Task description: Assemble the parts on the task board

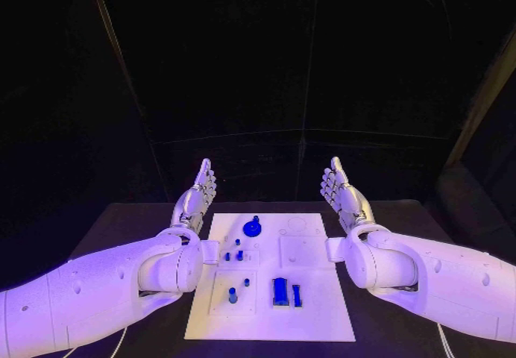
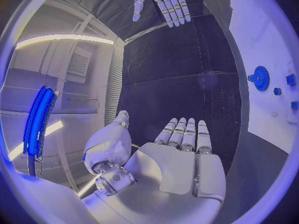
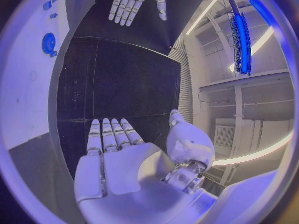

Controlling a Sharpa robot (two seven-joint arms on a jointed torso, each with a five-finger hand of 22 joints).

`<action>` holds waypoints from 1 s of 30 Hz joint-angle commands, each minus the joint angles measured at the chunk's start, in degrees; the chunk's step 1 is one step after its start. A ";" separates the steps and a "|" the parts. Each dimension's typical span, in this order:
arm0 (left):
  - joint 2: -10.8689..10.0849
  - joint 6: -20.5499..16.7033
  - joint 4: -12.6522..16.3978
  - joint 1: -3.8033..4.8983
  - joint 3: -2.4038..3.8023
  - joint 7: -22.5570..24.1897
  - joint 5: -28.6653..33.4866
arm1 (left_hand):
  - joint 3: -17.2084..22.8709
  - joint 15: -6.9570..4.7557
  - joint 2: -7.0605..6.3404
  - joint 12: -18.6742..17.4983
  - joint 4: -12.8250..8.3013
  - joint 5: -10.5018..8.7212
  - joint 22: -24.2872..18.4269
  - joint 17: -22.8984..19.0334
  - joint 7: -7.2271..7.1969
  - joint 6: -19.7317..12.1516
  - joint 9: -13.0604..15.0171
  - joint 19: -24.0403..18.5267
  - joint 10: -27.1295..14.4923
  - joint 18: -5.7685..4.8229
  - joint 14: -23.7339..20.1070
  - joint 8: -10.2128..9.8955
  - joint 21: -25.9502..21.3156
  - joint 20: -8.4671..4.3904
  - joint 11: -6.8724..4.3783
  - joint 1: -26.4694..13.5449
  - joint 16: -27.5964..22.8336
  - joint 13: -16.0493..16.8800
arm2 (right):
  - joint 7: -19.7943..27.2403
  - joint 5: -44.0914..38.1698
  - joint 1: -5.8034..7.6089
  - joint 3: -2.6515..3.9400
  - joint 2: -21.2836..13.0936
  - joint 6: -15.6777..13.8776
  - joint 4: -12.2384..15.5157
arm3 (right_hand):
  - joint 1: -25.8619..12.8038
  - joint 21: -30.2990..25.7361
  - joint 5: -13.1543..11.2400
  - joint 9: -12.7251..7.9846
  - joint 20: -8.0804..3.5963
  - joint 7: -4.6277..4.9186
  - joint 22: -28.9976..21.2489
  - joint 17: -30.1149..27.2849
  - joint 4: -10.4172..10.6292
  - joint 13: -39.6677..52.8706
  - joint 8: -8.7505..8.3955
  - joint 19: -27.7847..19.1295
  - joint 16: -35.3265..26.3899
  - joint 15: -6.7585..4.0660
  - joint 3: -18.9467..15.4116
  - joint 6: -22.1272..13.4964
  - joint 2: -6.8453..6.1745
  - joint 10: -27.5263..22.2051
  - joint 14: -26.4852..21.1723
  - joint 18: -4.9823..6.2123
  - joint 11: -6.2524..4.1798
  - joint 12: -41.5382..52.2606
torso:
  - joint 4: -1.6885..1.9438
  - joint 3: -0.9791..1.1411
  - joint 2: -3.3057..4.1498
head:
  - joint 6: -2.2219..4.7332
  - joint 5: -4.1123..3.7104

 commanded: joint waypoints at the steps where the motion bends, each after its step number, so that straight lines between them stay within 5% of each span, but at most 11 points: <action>1: -0.02 -1.64 0.13 0.09 0.09 1.13 -1.34 | -0.62 -0.09 0.00 -0.22 0.00 -0.22 -0.80 -0.10 -0.04 -3.56 -0.10 -2.66 -3.75 -1.20 -3.42 -0.23 -0.23 -0.59 -0.10 -4.91 -0.39 -0.07 | 1.08 0.78 0.10 0.06 -0.02 -1.39 0.16 | -5.53 -0.38 -0.36 -0.06 -0.30 -0.19 -2.42 -0.06 0.02 -0.08 -0.23 -3.57 -0.27 0.00 1.09 -3.58 -0.08 -3.91 -4.16 -1.27 -0.02 -0.21 | 0.00 0.00 0.01 | -0.01 0.00; 16: -0.02 -1.64 0.13 0.09 0.09 1.13 -1.34 | -0.62 -0.09 0.00 -0.22 0.00 -0.22 -0.80 -0.10 -0.04 -6.86 -0.10 -8.27 -7.25 -1.20 -6.57 -0.23 -0.23 -0.59 -0.10 -9.58 -0.39 -0.07 | 1.08 0.78 0.10 0.06 -0.02 -1.39 0.16 | -10.80 -0.38 -0.36 -0.06 -0.30 -0.19 -2.42 -0.06 0.02 -0.08 -0.23 -6.92 -0.27 0.00 1.09 -6.89 -0.08 -7.59 -8.19 -1.27 -0.02 -0.21 | 0.00 0.00 0.01 | -0.01 0.00; 17: -0.02 -1.64 0.13 0.09 0.09 1.13 -1.34 | -0.62 -0.09 0.00 -0.22 0.00 -0.22 -0.80 -0.10 -0.04 -11.10 -0.10 -8.27 -11.60 -1.20 -10.70 -0.23 -0.23 -0.59 -0.10 -10.45 -0.39 -0.07 | 1.08 0.78 0.10 0.06 -0.02 -1.39 0.16 | -12.35 -0.38 -0.36 -0.06 -0.30 -0.19 -2.42 -0.06 0.02 -0.08 -0.23 -11.26 -0.27 0.00 1.09 -11.14 -0.08 -12.31 -13.06 -1.27 -0.02 -0.21 | 0.00 0.00 0.01 | -0.01 0.00; 18: -0.02 -1.64 0.13 0.09 0.09 1.13 -1.34 | -0.62 -0.09 0.00 -0.22 0.00 -0.22 -0.80 -0.10 -0.04 -11.10 -0.10 -8.27 -11.60 -1.20 -10.70 -0.23 -0.23 -0.59 -0.10 -15.33 -0.39 -0.07 | 1.08 0.78 0.10 0.06 -0.02 -1.39 0.16 | -12.81 -0.38 -0.36 -0.06 -0.30 -0.19 -2.42 -0.06 0.02 -0.08 -0.23 -11.26 -0.27 0.00 1.09 -11.14 -0.08 -12.31 -13.06 -1.27 -0.02 -0.21 | 0.00 0.00 0.01 | -0.01 0.00; 19: -0.02 -1.64 0.13 0.09 0.09 1.13 -1.34 | -0.62 -0.09 0.00 -0.22 0.00 -0.22 -0.80 -0.10 -0.04 -11.10 -0.10 -8.27 -11.60 -1.20 -10.70 -0.23 -0.23 -0.59 -0.10 -15.33 -0.39 -0.07 | 1.08 0.78 0.10 0.06 -0.02 -1.39 0.16 | -17.34 -0.38 -0.36 -0.06 -0.30 -0.19 -2.42 -0.06 0.02 -0.08 -0.23 -11.26 -0.27 0.00 1.09 -11.14 -0.08 -12.31 -13.06 -1.27 -0.02 -0.21 | 0.00 0.00 0.01 | -0.01 0.00; 30: -0.02 -1.64 0.13 0.09 0.09 1.13 -1.34 | -0.62 -0.09 0.00 -0.22 0.00 -0.22 -0.80 -0.10 -0.04 -11.10 -0.10 -8.27 -11.60 -1.20 -10.70 -0.23 -0.23 -0.59 -0.10 -15.33 -0.39 -0.07 | 1.08 0.78 0.10 0.06 -0.02 -1.39 0.16 | -17.34 -0.38 -0.36 -0.06 -0.30 -0.19 -2.42 -0.06 0.02 -0.08 -0.23 -11.26 -0.27 0.00 1.09 -11.14 -0.08 -12.31 -13.06 -1.27 -0.02 -0.21 | 0.00 0.00 0.01 | -0.01 0.00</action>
